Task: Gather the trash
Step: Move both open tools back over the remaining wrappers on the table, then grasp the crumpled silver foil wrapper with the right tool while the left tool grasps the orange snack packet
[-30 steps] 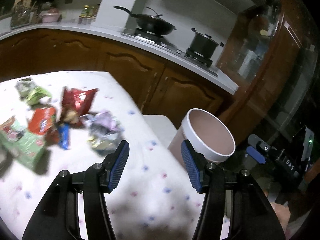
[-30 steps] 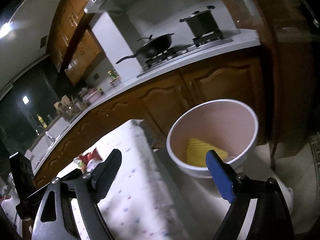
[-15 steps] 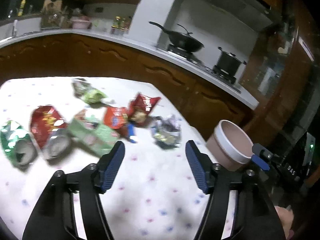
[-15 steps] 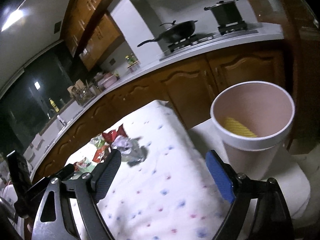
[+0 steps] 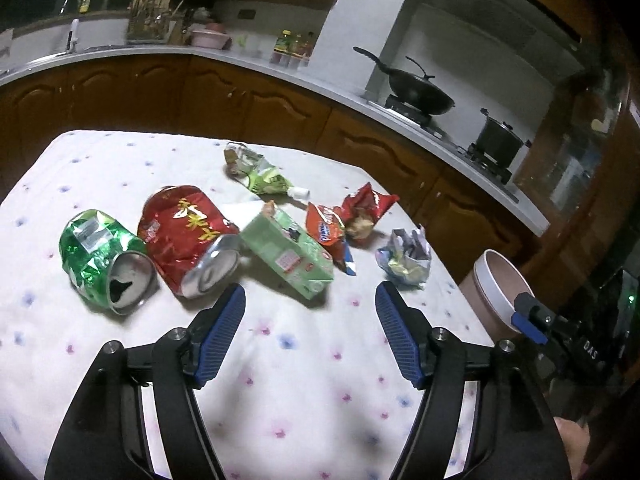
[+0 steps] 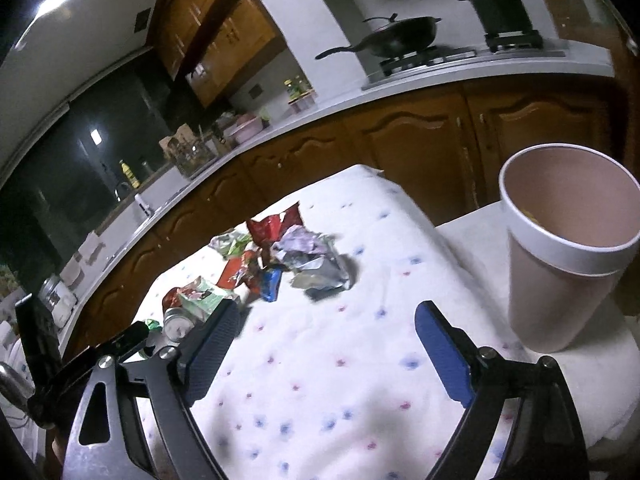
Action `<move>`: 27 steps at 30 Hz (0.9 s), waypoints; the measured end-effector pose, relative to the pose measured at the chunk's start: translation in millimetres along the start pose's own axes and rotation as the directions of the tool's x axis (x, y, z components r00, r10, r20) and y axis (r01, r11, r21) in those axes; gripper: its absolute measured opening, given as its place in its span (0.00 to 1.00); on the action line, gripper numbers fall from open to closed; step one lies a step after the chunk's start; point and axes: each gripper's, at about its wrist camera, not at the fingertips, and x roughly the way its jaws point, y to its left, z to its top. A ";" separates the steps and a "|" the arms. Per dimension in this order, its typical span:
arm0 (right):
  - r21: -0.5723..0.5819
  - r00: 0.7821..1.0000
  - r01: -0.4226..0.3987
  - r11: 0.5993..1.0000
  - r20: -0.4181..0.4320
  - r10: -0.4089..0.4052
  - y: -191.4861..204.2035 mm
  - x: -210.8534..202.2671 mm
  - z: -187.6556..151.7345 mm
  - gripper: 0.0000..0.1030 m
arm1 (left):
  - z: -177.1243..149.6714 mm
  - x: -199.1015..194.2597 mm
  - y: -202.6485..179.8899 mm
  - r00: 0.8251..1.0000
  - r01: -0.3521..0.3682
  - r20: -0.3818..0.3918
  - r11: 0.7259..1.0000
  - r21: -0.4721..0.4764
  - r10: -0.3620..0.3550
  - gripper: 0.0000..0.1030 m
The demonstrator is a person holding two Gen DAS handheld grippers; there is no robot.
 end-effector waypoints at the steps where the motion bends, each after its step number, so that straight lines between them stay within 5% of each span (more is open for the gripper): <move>1: -0.006 1.000 -0.003 1.000 -0.002 0.003 2.9 1.3 -0.1 0.88 | 2.1 0.2 1.6 1.000 -0.005 0.002 1.000 0.000 0.005 0.67; 18: -0.040 0.998 -0.023 0.999 -0.066 0.021 12.7 51.5 26.1 0.88 | 49.0 37.7 -1.8 0.998 -0.021 -0.061 0.996 0.091 0.027 0.67; 27: -0.048 0.993 -0.030 0.998 -0.119 0.024 8.7 91.9 42.9 0.87 | 74.8 85.6 -6.0 0.987 0.008 -0.158 0.993 0.114 0.010 0.67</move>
